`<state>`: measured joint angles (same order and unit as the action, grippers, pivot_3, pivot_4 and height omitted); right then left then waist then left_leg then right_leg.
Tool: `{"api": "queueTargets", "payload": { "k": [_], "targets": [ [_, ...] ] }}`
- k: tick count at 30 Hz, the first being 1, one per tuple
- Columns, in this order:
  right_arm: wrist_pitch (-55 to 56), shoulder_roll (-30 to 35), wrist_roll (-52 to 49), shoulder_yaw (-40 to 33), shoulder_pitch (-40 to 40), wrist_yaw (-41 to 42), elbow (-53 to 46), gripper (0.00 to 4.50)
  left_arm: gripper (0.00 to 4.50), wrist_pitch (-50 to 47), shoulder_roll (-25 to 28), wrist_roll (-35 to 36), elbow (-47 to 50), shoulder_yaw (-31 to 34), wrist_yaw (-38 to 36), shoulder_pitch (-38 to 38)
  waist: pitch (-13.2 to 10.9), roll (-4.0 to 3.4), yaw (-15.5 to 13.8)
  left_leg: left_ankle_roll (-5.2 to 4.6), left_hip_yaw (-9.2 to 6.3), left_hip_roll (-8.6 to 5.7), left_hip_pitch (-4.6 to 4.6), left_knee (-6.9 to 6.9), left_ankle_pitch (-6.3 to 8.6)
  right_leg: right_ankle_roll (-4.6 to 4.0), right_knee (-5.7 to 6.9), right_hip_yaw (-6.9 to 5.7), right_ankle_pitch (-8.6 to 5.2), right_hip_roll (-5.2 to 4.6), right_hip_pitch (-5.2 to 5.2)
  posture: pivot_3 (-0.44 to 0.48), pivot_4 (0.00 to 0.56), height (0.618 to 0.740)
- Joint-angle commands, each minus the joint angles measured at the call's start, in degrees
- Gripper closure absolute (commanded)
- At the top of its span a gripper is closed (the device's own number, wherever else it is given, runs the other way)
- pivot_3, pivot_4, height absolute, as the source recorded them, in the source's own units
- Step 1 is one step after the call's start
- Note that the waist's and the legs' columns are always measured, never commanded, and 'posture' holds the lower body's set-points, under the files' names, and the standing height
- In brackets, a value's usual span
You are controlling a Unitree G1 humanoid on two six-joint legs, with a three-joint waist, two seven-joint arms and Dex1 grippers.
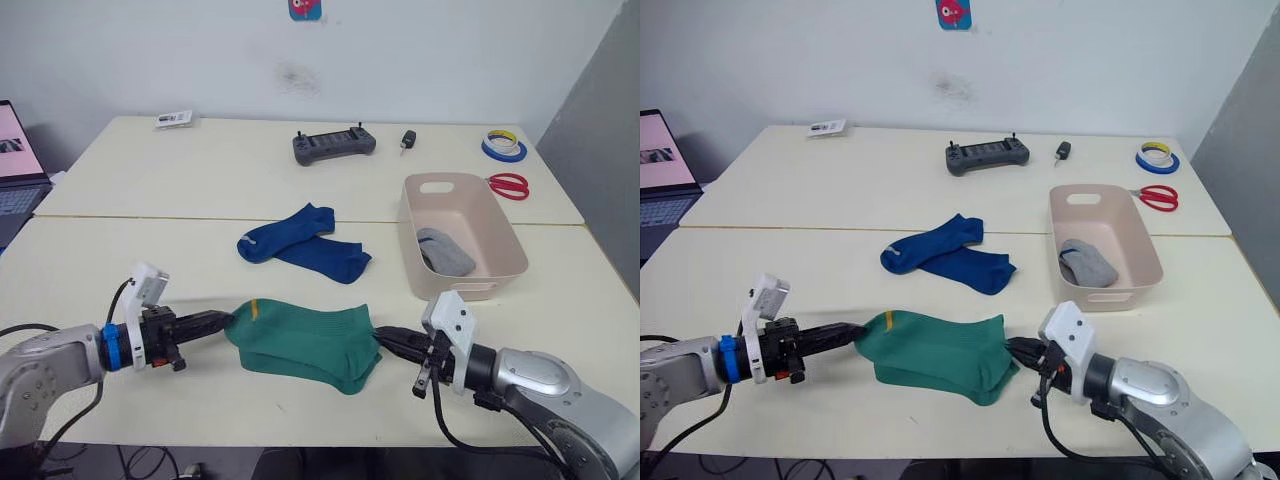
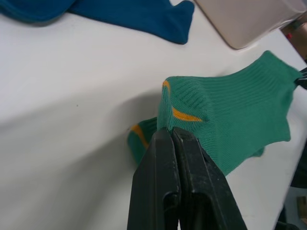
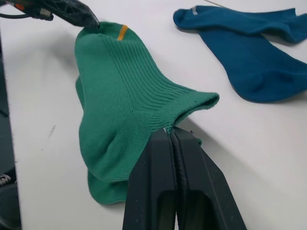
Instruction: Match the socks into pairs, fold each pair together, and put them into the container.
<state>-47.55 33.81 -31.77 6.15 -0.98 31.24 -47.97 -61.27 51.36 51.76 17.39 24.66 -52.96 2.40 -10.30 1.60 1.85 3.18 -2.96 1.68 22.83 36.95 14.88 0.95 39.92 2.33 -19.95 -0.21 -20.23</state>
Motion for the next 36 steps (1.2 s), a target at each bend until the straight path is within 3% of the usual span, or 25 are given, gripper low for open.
{"api": "queueTargets", "payload": {
  "k": [1, 7, 16, 22, 36],
  "targets": [
    [-1.9, 1.4, -3.5, -1.8, -0.1, 0.8, -2.5, 4.48, 4.5, -1.4, 0.8, 1.8, 2.8, 1.1, -0.7, 3.0, 0.0, -0.01, 0.0, 0.0, 0.01, -0.01, -0.01, 0.0, 0.0, 0.0, 0.0, 0.02, 0.0, 0.0, 0.0, 0.0, 0.15, 0.74],
    [-0.7, 3.8, 0.7, 1.6, 0.4, 0.2, 0.6, 4.48, 4.5, 4.4, -3.5, -3.8, 1.9, -4.0, 2.8, 5.4, 0.0, 0.01, -0.1, 0.0, 0.0, -0.01, 0.0, 0.0, 0.0, 0.0, -0.01, 0.0, 0.0, -0.01, 0.01, 0.0, 0.15, 0.74],
    [1.6, 3.5, 6.2, 5.8, 1.4, -0.7, 2.9, 4.48, 4.5, 8.4, -8.9, -5.2, 0.4, -5.0, 6.2, 3.4, 0.0, 0.01, -0.1, 0.0, 0.01, -0.01, 0.01, 0.0, 0.0, 0.0, -0.01, 0.02, 0.0, 0.0, 0.0, 0.0, 0.15, 0.74],
    [1.9, 2.8, 5.5, 4.8, 0.9, -0.1, 2.5, 4.48, 4.5, 7.5, -7.8, -3.1, 0.4, -2.4, 5.5, 2.9, 0.0, 0.02, 0.0, 0.0, -0.01, 0.0, 0.0, 0.0, 0.0, 0.0, 0.0, 0.0, 0.0, 0.0, 0.0, 0.0, 0.15, 0.74],
    [1.4, 2.9, 8.6, 7.1, 1.7, -0.5, 4.7, 4.48, 4.5, 10.4, -7.7, -7.9, -1.1, -6.9, 5.2, 4.4, 0.0, 0.02, -0.1, 0.0, -0.01, 0.0, 0.0, 0.01, 0.0, 0.0, 0.0, 0.0, 0.0, 0.0, 0.0, 0.0, 0.15, 0.74]
  ]
}}
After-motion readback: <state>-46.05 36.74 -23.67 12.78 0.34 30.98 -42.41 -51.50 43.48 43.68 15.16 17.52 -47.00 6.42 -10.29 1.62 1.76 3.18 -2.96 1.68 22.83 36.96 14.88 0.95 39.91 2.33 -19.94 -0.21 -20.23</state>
